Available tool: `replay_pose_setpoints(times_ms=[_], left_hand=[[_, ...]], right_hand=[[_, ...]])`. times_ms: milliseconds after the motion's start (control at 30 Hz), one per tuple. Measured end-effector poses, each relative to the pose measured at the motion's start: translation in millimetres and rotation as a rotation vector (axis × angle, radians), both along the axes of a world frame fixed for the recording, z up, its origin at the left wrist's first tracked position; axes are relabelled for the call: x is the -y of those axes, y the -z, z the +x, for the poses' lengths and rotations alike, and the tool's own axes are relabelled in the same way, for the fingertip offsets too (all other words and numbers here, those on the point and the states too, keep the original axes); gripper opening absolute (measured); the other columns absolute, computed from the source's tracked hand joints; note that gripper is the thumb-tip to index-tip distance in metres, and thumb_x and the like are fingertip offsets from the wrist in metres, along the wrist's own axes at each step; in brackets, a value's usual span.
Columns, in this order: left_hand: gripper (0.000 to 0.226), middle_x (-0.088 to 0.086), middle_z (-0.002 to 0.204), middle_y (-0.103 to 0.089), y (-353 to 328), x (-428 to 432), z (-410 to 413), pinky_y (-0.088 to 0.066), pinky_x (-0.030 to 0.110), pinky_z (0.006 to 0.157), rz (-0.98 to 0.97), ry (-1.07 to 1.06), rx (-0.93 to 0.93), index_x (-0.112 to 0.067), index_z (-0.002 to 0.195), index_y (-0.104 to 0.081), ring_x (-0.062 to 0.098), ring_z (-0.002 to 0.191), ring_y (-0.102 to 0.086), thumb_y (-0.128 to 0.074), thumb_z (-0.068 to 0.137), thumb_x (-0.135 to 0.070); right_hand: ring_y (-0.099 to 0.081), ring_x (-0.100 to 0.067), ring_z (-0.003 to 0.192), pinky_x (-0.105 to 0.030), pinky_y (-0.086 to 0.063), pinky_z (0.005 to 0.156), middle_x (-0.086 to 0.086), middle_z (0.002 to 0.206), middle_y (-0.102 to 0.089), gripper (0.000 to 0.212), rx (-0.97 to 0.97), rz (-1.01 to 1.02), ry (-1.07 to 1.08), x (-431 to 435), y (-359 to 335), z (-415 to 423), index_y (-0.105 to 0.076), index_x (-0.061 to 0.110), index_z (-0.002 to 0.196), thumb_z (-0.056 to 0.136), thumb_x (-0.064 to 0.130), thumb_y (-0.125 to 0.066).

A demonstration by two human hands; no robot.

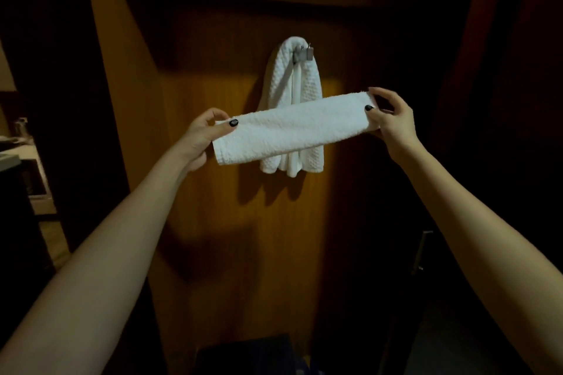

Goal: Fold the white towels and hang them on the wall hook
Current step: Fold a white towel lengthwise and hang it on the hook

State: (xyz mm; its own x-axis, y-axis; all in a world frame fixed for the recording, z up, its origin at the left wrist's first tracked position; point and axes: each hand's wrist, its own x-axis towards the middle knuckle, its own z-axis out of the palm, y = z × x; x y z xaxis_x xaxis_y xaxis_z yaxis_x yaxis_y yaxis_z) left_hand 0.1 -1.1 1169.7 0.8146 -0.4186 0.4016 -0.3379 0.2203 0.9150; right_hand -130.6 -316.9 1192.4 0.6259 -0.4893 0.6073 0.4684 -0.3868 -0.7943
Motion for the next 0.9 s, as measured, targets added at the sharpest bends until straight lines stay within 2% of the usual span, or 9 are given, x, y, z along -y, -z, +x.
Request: replay_pose_setpoints(times_ms=[67,167,233,300,400,600,700,800,900], left_hand=[[0.019,0.006,0.098,-0.061,-17.7,3.0,17.6,-0.054,0.025,0.053,0.056,0.116,0.004,-0.021,0.091,-0.054,0.012,0.075,-0.07,-0.061,0.086,-0.004],[0.025,0.006,0.105,-0.064,-40.0,14.7,44.6,-0.056,0.028,0.06,0.047,0.216,0.003,-0.022,0.096,-0.058,0.015,0.086,-0.07,-0.057,0.086,0.001],[0.024,0.003,0.102,-0.067,-57.6,27.1,60.8,-0.058,0.029,0.064,-0.033,0.231,0.007,-0.019,0.093,-0.061,0.015,0.088,-0.07,-0.052,0.089,0.003],[0.024,0.001,0.095,-0.07,-78.7,39.5,77.3,-0.058,0.028,0.067,-0.077,0.238,0.041,-0.016,0.09,-0.061,0.014,0.085,-0.07,-0.048,0.09,0.004],[0.024,-0.001,0.088,-0.072,-114.3,57.4,102.6,-0.058,0.026,0.068,-0.131,0.243,0.114,-0.014,0.095,-0.058,0.012,0.083,-0.069,-0.045,0.091,0.005],[0.018,-0.002,0.091,-0.07,-162.9,88.2,151.2,-0.055,0.02,0.061,-0.252,0.154,0.151,-0.015,0.099,-0.058,0.008,0.076,-0.067,-0.049,0.093,-0.001],[0.016,-0.002,0.084,-0.071,-156.6,95.9,173.0,-0.054,0.018,0.059,-0.249,0.101,0.12,-0.014,0.101,-0.057,0.006,0.069,-0.066,-0.047,0.094,-0.002],[0.018,0.0,0.084,-0.07,-137.5,103.8,187.8,-0.052,0.017,0.057,-0.225,0.053,0.069,-0.008,0.109,-0.056,0.005,0.066,-0.066,-0.048,0.094,-0.002],[0.021,-0.003,0.077,-0.071,-115.9,110.6,195.9,-0.05,0.015,0.054,-0.21,0.027,0.04,-0.005,0.112,-0.055,0.003,0.062,-0.064,-0.05,0.092,0.001]], right_hand=[[-0.06,-0.016,0.1,-0.026,-0.058,0.074,0.006,0.109,-0.057,0.036,0.013,-0.086,0.032,11.5,-15.8,18.5,-0.064,0.018,0.115,0.089,-0.002,-0.05],[-0.055,-0.022,0.107,-0.029,-0.057,0.08,-0.004,0.116,-0.054,0.028,0.042,-0.104,0.062,25.6,-39.1,50.1,-0.069,0.017,0.096,0.091,0.0,-0.047],[-0.055,-0.02,0.1,-0.027,-0.054,0.074,-0.008,0.113,-0.055,0.027,0.063,-0.104,0.061,35.6,-57.9,69.0,-0.069,0.017,0.09,0.091,0.001,-0.047],[-0.055,-0.016,0.083,-0.026,-0.048,0.066,-0.01,0.094,-0.059,0.027,0.111,-0.065,0.032,47.1,-82.0,83.8,-0.069,0.015,0.087,0.088,-0.001,-0.047],[-0.057,-0.012,0.073,-0.022,-0.049,0.061,-0.004,0.082,-0.06,0.024,0.187,-0.067,0.006,67.7,-119.0,104.3,-0.07,0.009,0.096,0.087,0.0,-0.05],[-0.059,-0.013,0.083,-0.023,-0.056,0.067,0.0,0.096,-0.059,0.023,0.166,-0.128,-0.023,99.8,-159.2,159.7,-0.07,0.007,0.105,0.09,0.004,-0.053],[-0.061,-0.016,0.078,-0.018,-0.052,0.056,-0.01,0.098,-0.063,0.019,0.091,-0.051,-0.09,108.0,-149.2,186.2,-0.07,0.01,0.097,0.09,0.003,-0.054],[-0.063,-0.018,0.081,-0.02,-0.054,0.057,-0.015,0.101,-0.065,0.018,0.037,0.103,-0.199,112.9,-123.6,205.7,-0.069,0.003,0.1,0.091,-0.001,-0.054],[-0.064,-0.011,0.062,-0.019,-0.051,0.049,-0.014,0.093,-0.065,0.022,0.003,0.235,-0.299,111.2,-95.3,216.1,-0.064,-0.008,0.107,0.087,-0.007,-0.054]])
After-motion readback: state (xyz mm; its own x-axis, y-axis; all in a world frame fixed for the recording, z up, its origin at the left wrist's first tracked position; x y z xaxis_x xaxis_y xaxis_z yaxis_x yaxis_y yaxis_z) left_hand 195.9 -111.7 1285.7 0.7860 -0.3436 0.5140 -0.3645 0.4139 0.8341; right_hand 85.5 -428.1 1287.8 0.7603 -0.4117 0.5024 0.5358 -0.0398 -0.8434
